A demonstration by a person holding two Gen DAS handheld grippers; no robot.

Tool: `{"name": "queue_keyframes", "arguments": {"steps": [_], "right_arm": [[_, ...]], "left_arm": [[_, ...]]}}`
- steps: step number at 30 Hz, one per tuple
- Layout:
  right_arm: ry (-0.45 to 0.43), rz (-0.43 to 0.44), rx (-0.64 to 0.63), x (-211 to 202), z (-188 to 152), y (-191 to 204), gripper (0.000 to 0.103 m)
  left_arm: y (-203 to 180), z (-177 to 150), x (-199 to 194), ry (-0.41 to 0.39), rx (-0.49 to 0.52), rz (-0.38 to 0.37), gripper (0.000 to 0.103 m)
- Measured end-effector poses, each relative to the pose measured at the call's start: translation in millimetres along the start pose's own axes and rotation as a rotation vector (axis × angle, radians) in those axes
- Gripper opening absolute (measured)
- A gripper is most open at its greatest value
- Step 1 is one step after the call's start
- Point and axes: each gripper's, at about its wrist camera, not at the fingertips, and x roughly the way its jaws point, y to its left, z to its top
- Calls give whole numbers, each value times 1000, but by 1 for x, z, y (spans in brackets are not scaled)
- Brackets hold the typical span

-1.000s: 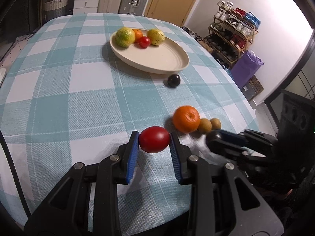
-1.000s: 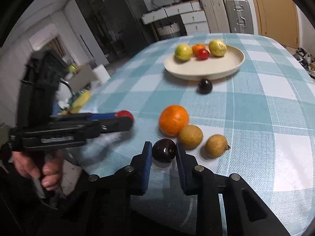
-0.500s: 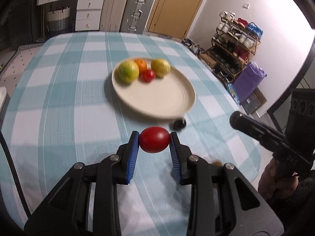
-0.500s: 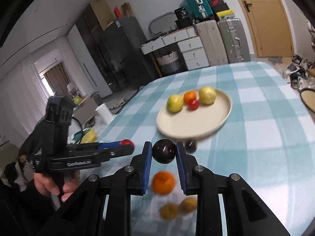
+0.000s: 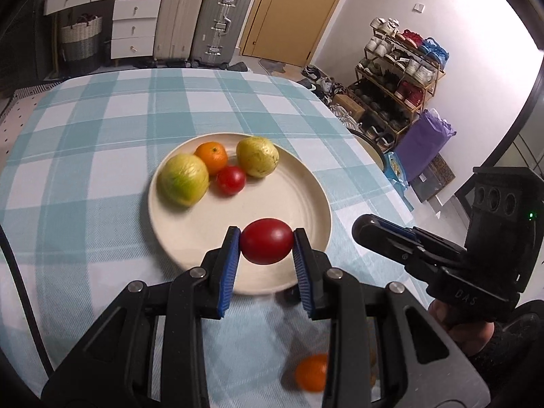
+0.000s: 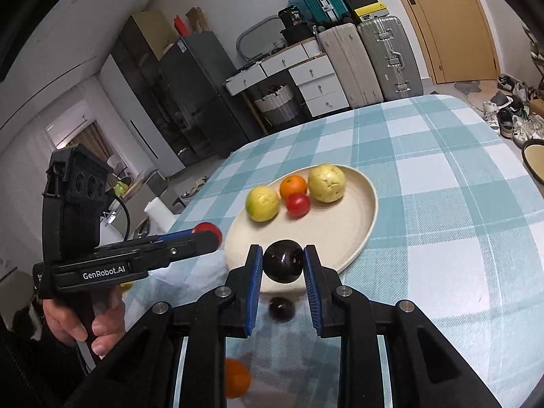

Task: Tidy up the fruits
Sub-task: 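Carry the tomato with the left tool onto the plate while the right tool drops the plum there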

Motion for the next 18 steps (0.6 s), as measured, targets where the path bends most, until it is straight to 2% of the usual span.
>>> {"name": "queue_keyframes", "arguments": {"steps": [7,10,18], "right_arm": [[5,-21,-26,15,30,-12,25],[21,-45,-57,29,42,-16,25],[83,-81,-71,70,54,-33,25]], "left_arm": [[2,38,39,27,-6,-45,28],[3,52,56,36,-1,-39,28],[13,68,98,103,-48,-64,28]]}}
